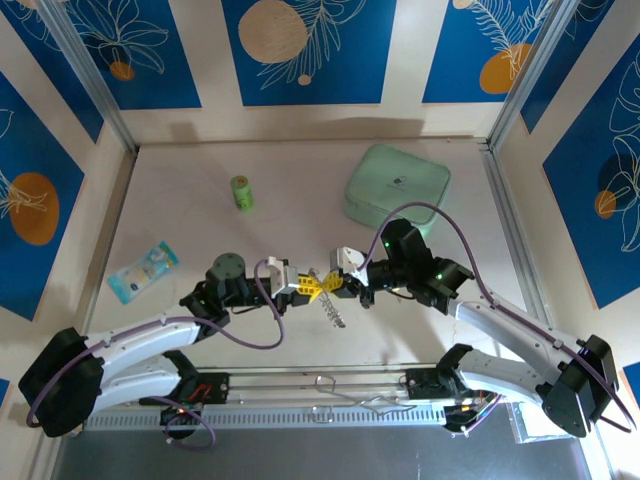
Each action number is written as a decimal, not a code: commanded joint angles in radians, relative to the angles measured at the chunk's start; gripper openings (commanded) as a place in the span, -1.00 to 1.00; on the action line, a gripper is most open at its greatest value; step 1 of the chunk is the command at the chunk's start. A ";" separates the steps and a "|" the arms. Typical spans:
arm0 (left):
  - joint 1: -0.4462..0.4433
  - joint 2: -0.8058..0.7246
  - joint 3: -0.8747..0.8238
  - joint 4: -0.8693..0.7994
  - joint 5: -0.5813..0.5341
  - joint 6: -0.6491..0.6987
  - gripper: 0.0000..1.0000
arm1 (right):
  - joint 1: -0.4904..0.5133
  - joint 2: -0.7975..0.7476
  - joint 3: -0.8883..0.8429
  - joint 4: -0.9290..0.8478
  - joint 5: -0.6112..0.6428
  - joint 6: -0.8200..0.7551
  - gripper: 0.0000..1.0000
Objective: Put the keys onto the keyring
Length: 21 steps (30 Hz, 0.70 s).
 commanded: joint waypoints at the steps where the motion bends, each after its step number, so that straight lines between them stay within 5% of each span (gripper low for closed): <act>1: -0.009 -0.019 0.015 -0.002 -0.023 0.015 -0.72 | 0.023 0.010 0.037 -0.058 0.017 -0.038 -1.00; 8: -0.009 -0.041 0.141 -0.420 -0.086 0.205 -0.60 | 0.098 0.082 0.167 -0.271 0.203 -0.142 -1.00; 12: -0.008 -0.031 0.154 -0.425 -0.079 0.206 -0.62 | 0.131 0.113 0.201 -0.295 0.250 -0.161 -1.00; 18: -0.010 -0.037 0.154 -0.382 -0.062 0.196 -1.00 | 0.154 0.138 0.220 -0.308 0.242 -0.157 -0.98; 21: -0.009 -0.051 0.124 -0.323 -0.049 0.180 -1.00 | 0.125 0.098 0.176 -0.250 0.195 -0.117 -0.58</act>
